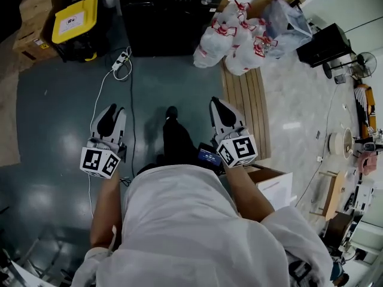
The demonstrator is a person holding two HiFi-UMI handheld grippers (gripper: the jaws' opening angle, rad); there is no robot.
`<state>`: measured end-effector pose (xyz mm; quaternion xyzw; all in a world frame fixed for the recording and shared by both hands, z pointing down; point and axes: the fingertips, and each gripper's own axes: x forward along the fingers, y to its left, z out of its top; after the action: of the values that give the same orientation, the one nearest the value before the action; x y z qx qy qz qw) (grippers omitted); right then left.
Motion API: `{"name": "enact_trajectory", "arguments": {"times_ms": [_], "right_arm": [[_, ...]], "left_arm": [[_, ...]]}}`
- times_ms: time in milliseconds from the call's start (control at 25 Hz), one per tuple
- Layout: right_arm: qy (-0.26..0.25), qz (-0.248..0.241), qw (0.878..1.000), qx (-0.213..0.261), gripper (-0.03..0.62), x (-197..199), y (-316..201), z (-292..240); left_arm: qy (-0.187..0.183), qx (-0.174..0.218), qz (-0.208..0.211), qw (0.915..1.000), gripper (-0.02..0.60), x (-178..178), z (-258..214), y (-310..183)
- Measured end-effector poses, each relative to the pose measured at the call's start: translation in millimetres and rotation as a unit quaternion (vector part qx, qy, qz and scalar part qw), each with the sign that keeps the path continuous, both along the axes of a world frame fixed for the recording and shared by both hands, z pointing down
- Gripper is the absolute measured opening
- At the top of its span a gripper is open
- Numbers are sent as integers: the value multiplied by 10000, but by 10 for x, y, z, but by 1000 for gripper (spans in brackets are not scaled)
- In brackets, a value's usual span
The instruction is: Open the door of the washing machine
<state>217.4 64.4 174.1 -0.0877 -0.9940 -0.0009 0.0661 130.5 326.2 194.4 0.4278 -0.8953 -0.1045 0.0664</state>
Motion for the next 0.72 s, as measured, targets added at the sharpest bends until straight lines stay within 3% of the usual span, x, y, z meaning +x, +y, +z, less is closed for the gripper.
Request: {"name": "enact_trajectory", "arguments": {"times_ms": [160,400,560,720], "right_arm": [[-62,-117,9997,-182,34,-580,-105,88],[-58,-348,9985,-425,34,-1756,-363,71],[56,-570,9974,-434,34,-2454,-499,109],[198,-773,9956,-491,34,-3018,-611,202]], "left_arm": [[79,-28,-157,9998,114,-466,48,-74],[202,-190,-321,9991,107,-1406,-39,-251],[364,70,-317,9988,104,-2012,-31,-424],[430,76,-426,9981,104,-2540,-17,-561]]}}
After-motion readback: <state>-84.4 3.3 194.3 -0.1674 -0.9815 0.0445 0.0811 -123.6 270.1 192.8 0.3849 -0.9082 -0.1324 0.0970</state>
